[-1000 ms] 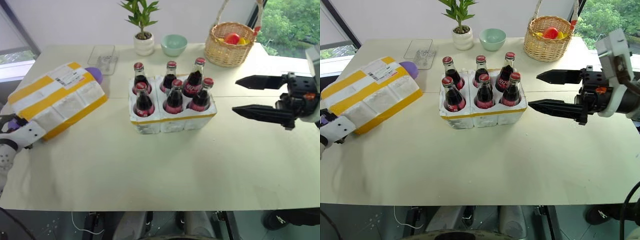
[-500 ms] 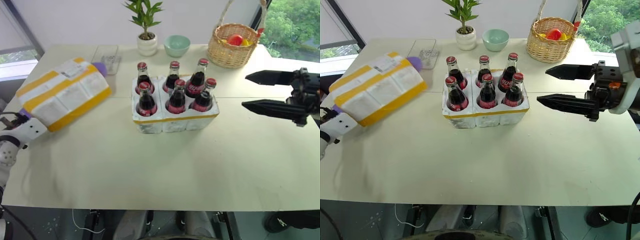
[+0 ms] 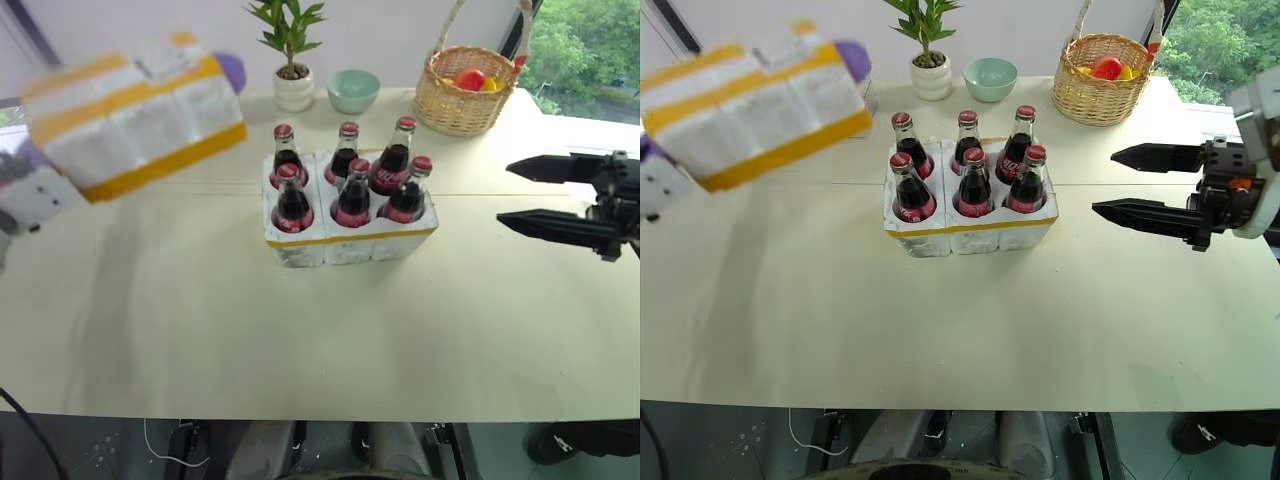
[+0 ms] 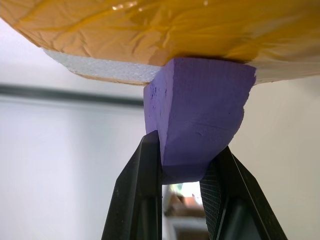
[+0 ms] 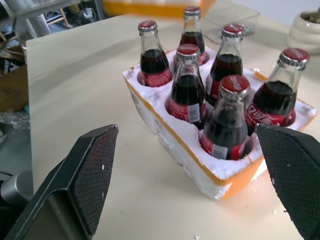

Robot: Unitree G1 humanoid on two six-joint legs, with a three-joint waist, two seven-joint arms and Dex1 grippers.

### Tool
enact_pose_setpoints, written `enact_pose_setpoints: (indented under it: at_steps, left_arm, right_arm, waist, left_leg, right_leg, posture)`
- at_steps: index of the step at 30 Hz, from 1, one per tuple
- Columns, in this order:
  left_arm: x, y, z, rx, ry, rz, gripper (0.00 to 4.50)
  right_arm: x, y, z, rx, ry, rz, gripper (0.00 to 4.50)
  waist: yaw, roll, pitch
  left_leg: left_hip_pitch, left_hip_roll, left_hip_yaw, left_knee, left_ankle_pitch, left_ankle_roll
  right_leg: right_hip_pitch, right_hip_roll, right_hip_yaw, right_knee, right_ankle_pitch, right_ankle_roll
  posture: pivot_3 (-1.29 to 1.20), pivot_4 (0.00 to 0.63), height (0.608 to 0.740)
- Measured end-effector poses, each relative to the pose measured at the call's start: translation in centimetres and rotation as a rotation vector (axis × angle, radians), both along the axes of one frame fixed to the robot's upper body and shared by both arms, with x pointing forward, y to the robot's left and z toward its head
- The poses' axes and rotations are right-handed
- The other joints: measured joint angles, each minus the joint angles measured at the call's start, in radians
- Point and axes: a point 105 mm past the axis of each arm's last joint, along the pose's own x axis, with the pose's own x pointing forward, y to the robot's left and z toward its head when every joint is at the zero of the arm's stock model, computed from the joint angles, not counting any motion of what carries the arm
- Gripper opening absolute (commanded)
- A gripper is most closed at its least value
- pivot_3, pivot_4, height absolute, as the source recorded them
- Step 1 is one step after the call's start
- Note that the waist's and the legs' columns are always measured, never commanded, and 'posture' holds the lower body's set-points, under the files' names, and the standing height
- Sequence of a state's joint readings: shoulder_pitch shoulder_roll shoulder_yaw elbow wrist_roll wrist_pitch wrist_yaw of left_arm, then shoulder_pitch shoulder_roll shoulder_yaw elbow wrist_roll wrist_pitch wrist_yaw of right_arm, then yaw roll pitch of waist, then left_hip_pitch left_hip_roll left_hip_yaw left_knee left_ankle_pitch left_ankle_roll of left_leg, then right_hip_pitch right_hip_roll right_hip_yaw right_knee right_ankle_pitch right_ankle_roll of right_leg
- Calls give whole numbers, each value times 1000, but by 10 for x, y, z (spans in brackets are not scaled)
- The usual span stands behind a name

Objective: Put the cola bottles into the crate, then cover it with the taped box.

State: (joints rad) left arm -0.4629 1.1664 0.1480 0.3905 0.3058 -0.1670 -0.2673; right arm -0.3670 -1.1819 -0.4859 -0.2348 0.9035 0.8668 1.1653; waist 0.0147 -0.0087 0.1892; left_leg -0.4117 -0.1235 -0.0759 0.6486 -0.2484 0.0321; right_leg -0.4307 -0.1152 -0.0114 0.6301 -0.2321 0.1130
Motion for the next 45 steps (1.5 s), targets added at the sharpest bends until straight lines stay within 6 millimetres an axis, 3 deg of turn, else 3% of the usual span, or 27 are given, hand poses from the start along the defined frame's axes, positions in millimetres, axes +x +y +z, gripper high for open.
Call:
enact_pose_setpoints:
  at_steps: [2, 6, 11, 14, 19, 29, 30, 31, 36, 40, 45]
  left_arm:
    - [0, -23, 34, 16, -34, -74, 831]
    - [0, -70, 60, 48, -14, -210, 831]
    - [-3, -128, 52, 118, 122, -346, 831]
    - [-4, -152, 44, 155, 185, -400, 831]
    - [-8, -197, 49, 196, 190, -489, 831]
    - [3, -211, 26, 276, 245, -462, 831]
    - [4, -210, 25, 284, 244, -449, 1509]
    - [4, -209, 25, 288, 246, -442, 1773]
    - [2, -207, 7, 273, 306, -432, 4303]
    - [-1, -208, -14, 231, 395, -446, 4457]
    - [-8, -190, -15, 145, 434, -419, 4457]
  right_arm:
    - [1, -1, -3, 6, 4, -5, 4500]
    - [3, -2, -5, 16, -6, -10, 4500]
    - [5, -2, -8, 29, -14, -18, 4500]
    - [6, -2, -12, 38, -7, -20, 4500]
    - [11, -5, -15, 67, -4, -43, 4500]
    - [15, -6, -21, 98, 3, -73, 4500]
    - [15, -6, -22, 100, 9, -76, 4500]
    - [15, -7, -24, 102, 12, -78, 4500]
    - [15, -8, -25, 104, 13, -92, 4500]
    - [16, -9, -24, 106, -2, -97, 4500]
    - [17, -8, -21, 109, -16, -92, 4500]
  waist:
    - [-2, 0, 0]
    - [-5, 1, 0]
    - [-3, 1, 0]
    - [-2, 0, 0]
    - [0, 0, 1]
    - [-1, 0, 1]
    - [-1, 0, 1]
    - [-1, 0, 1]
    - [-2, 0, 0]
    - [-1, 0, 1]
    - [-4, 0, 0]
  left_leg:
    - [0, 0, 0, 0, 0, 0]
    - [0, 0, 0, 0, 2, 2]
    - [0, 0, 0, 0, 2, 3]
    - [0, 0, 0, 1, 2, 3]
    - [0, 0, 0, 2, 2, 3]
    - [0, 0, 0, 3, 2, 3]
    - [0, 0, 0, 2, 2, 3]
    - [0, 0, 0, 3, 2, 3]
    - [0, 0, 0, 3, 2, 3]
    - [0, 0, 0, 3, 2, 3]
    - [0, 0, 0, 2, 2, 3]
  right_leg:
    - [0, 0, 0, 0, 0, 0]
    - [0, 1, 0, 1, 0, 0]
    - [0, 1, 0, 1, 0, 0]
    - [0, 2, 0, 1, 0, 0]
    - [2, 2, 0, 0, 0, 0]
    - [2, 2, 0, 1, 0, 0]
    - [2, 2, 0, 1, 0, 0]
    - [2, 2, 0, 1, 0, 0]
    - [2, 2, 0, 1, 0, 0]
    - [2, 2, 0, 1, 0, 0]
    - [1, 2, 0, 1, 0, 0]
  posture:
    - [0, 150, 732]
    - [0, 150, 732]
    - [0, 150, 732]
    - [0, 150, 732]
    - [0, 150, 732]
    - [0, 150, 732]
    - [0, 150, 732]
    - [0, 150, 732]
    - [0, 150, 732]
    - [0, 150, 732]
    - [0, 150, 732]
